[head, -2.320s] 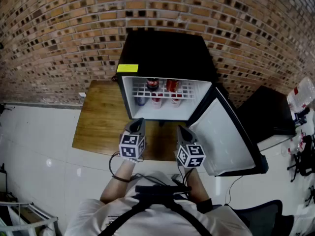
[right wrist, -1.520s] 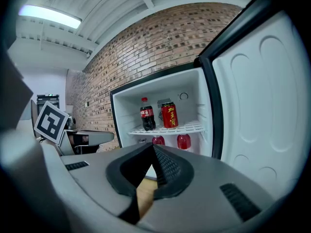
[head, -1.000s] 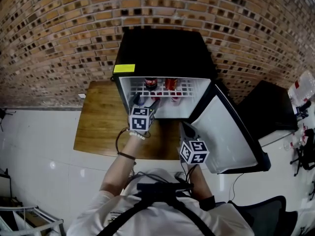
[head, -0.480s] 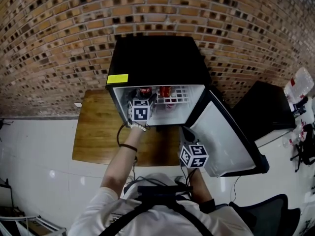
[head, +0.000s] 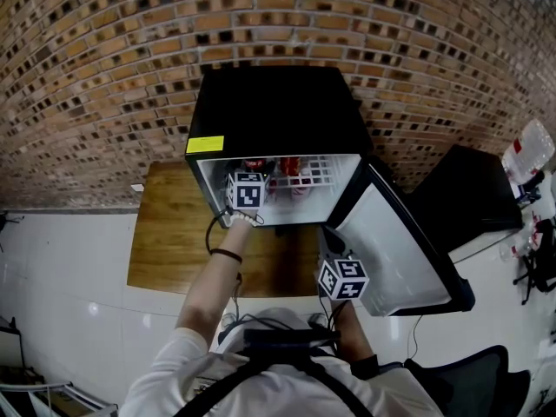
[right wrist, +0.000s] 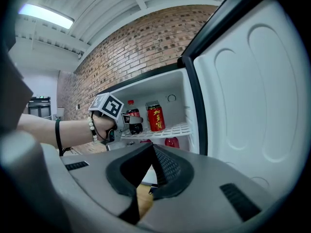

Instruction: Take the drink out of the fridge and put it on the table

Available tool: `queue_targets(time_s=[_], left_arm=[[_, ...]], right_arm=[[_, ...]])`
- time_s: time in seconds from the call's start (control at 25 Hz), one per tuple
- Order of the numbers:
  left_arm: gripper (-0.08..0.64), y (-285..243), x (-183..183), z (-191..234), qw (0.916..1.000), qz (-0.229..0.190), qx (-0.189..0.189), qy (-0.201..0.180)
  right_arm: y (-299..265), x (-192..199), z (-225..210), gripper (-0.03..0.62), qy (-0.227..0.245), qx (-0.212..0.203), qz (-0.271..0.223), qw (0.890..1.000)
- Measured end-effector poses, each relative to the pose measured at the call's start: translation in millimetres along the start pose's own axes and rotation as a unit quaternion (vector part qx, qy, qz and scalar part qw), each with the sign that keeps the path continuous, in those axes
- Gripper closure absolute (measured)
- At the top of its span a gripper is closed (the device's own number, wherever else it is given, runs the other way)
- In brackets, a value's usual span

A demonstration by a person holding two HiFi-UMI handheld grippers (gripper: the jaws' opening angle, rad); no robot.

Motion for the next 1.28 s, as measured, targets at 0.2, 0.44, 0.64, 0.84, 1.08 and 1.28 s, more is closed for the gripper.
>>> queue_targets(time_s=[0.2,0.44,0.64,0.84,1.08,1.28], left_arm=[[0.203,-6,2,2,0.9998,0.016,-0.001,-0.014],[0.241,-6,1,1,0.9996,0.022,0.001,-0.019],[0.249,-2,1,-1,0.9997,0.018,0.004,-0.015],[0.250,18,-3,-10,0.9999,-0.011,0.005,-0.011],[0.249,54,0,-30,0.9993,-0.026,0.026,-0.003],[0.250,89,18,-46,0.9980,-0.046,0.043,0.004]], right_arm=[[0,-2,-1,0.575,0.000,0.001,-0.004,1.000],[2,-4,-2,0.575,-0.001,0.005,-0.006,1.000],[5,-6,-1,0.575,0.003,0.004,-0.007,1.000],[6,-5,1,0.575,0.005,0.000,-0.007,1.000],[6,-1,10,0.575,0.009,-0.011,-0.002,1.000],[6,1,12,0.575,0.010,-0.015,0.001,1.000]])
Point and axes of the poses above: the fingertips, and each gripper's own axes: y backward along the fingers, z to its left, x out of its underside, the point moved 2 cm from there along y, backward along the fingers, and after that the axes turned 2 degrees about -y, right-handed, at the moved point
